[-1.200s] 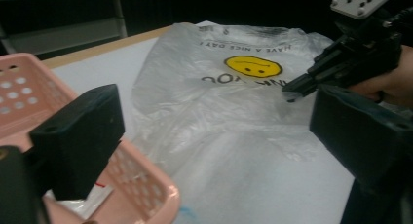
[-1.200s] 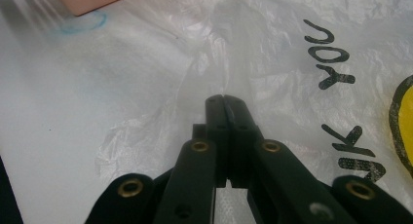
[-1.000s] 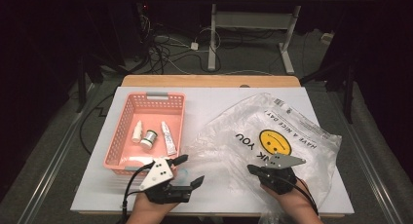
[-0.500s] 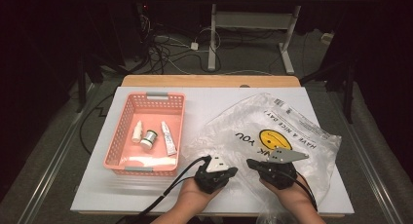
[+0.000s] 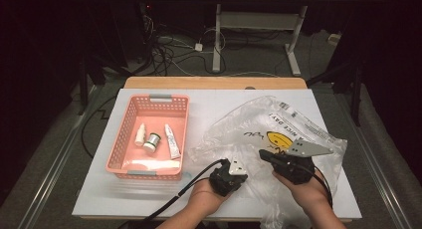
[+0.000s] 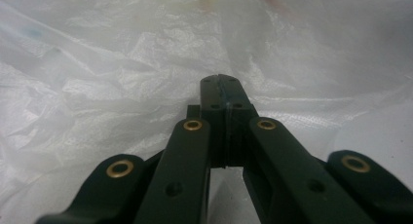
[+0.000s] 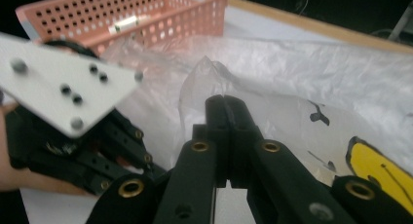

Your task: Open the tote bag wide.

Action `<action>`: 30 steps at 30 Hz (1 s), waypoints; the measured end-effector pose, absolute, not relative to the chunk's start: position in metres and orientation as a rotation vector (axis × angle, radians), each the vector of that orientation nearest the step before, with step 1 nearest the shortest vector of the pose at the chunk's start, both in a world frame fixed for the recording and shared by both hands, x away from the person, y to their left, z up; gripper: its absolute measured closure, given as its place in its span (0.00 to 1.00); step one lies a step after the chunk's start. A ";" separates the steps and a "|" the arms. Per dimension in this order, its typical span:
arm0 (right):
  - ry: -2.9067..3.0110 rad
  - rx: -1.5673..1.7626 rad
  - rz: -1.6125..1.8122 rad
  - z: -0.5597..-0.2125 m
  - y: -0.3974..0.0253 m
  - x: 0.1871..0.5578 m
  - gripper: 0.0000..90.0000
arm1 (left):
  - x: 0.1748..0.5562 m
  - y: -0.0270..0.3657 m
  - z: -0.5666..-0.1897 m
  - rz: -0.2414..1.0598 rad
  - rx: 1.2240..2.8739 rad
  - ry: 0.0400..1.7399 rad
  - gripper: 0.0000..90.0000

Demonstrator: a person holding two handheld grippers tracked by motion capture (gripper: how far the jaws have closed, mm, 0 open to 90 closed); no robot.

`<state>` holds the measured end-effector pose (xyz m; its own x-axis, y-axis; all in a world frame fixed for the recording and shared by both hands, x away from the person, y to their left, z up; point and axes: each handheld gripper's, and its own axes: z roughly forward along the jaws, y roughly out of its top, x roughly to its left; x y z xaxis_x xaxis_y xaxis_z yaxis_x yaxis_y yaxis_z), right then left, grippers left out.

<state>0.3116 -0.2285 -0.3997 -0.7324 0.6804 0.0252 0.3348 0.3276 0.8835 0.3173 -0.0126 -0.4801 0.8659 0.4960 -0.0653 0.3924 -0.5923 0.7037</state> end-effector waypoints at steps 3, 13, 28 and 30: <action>2.206 0.882 1.396 -0.385 -0.231 0.312 1.00 | 0.317 -0.013 -0.480 0.180 2.276 0.638 0.98; 2.109 0.830 1.425 -0.342 -0.237 0.318 1.00 | 0.315 -0.013 -0.480 0.197 2.276 0.632 0.98; 2.001 0.805 1.475 -0.306 -0.246 0.323 1.00 | 0.315 -0.013 -0.481 0.189 2.283 0.619 0.98; 2.013 0.816 1.468 -0.312 -0.245 0.323 1.00 | 0.314 -0.014 -0.481 0.223 2.273 0.628 0.98</action>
